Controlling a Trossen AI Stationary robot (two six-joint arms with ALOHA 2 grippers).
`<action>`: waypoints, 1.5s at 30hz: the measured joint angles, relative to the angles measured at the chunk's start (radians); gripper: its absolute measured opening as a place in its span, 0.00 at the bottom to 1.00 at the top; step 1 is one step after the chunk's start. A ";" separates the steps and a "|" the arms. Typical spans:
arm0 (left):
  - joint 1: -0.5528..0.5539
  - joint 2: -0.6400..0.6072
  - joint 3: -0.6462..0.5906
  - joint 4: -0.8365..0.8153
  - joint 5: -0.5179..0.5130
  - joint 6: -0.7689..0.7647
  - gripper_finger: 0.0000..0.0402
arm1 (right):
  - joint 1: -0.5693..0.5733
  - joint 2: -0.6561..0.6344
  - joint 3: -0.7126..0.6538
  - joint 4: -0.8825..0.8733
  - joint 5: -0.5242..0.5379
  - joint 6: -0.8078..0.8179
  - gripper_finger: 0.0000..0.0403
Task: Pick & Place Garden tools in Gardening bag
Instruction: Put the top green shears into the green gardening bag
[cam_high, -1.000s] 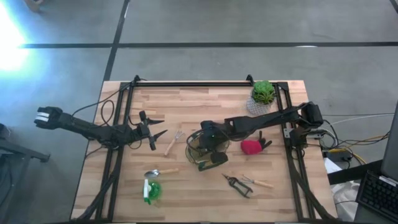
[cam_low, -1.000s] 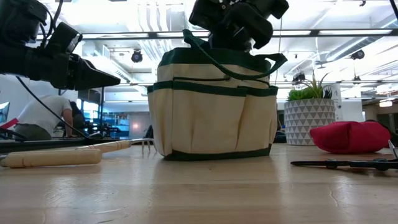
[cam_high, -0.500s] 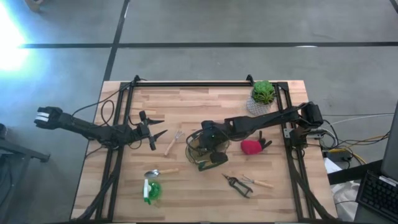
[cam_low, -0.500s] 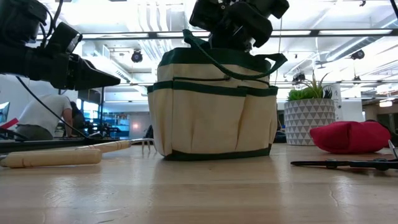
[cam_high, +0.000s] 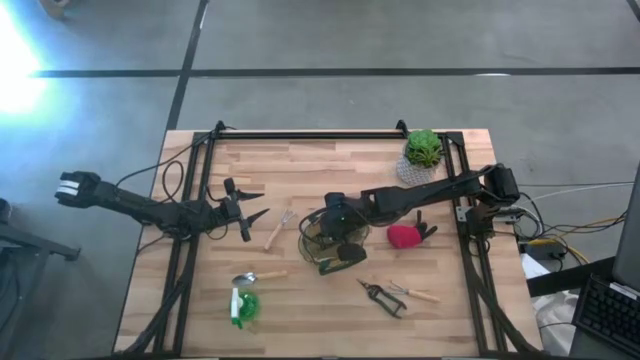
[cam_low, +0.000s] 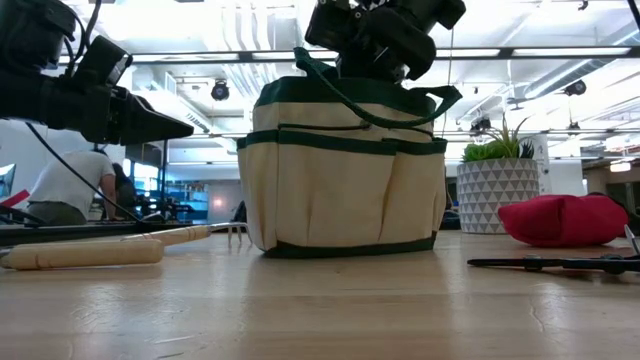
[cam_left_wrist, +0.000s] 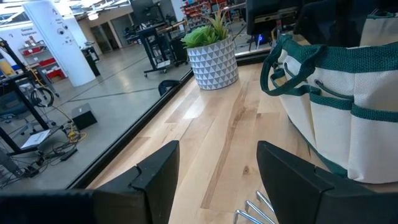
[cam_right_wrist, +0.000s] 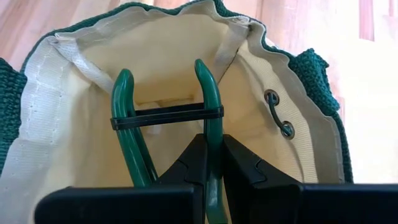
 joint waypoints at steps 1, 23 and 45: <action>0.000 0.000 0.000 0.000 0.000 0.000 0.54 | 0.000 0.000 0.000 0.000 0.000 0.000 0.05; 0.000 0.000 0.000 0.000 0.000 0.000 0.54 | -0.002 0.065 0.080 -0.098 0.002 -0.004 0.04; 0.000 0.000 0.000 -0.001 0.000 0.000 0.54 | 0.000 0.244 0.256 -0.290 0.005 -0.026 0.04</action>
